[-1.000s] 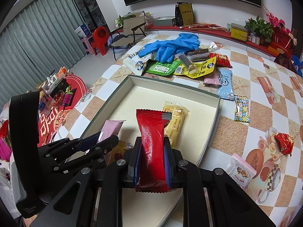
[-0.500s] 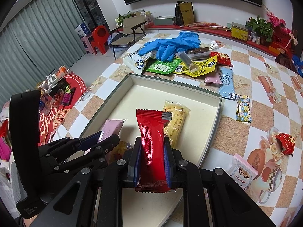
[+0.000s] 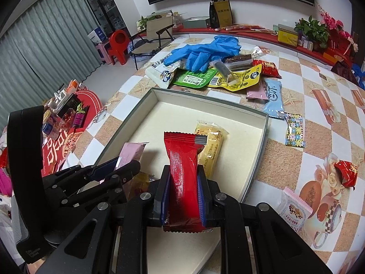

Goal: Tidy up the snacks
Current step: 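Lower both held bars toward the tray bottom, then open both tools to drop the bars into the tray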

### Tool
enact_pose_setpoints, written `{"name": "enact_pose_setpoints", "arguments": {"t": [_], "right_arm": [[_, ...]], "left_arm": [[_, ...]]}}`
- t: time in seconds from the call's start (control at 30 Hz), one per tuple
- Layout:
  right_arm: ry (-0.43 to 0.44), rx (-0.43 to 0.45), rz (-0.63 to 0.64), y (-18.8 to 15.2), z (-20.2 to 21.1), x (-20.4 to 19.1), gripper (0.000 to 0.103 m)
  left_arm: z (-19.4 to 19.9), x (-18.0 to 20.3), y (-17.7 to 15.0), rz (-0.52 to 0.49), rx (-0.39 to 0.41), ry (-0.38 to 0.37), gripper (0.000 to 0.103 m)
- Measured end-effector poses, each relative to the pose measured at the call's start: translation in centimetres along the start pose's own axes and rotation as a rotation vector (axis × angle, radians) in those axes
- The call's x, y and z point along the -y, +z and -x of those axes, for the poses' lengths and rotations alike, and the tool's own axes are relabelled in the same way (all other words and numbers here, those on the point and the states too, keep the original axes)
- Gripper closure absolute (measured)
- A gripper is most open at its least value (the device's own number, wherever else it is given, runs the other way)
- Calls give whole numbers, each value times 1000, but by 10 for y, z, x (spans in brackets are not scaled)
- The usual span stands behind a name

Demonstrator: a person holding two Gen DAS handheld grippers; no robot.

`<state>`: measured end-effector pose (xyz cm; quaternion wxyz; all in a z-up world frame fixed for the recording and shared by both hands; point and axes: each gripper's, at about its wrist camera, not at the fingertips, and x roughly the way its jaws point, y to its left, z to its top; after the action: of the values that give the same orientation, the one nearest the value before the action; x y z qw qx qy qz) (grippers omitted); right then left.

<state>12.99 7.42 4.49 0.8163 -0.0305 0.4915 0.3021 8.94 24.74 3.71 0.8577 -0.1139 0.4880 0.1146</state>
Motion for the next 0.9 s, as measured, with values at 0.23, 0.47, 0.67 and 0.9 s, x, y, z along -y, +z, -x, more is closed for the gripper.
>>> {"name": "enact_pose_setpoints", "arguments": {"t": [0.23,0.47,0.67,0.9], "right_arm": [[-3,1,6,-1,0,-1,81],[-2,-1,8,0,1,-2,81],[4,2,-20,0,5,2,71],[30,94,-55,-9,36,15,13]], "left_arm": [[-1,-2,5,3,1,3,78],[-8,-6,8,17,-28,8,75],[-1,-11,6,40,-12,-21,45],[24,5,-9,2,33,-42,35]]}}
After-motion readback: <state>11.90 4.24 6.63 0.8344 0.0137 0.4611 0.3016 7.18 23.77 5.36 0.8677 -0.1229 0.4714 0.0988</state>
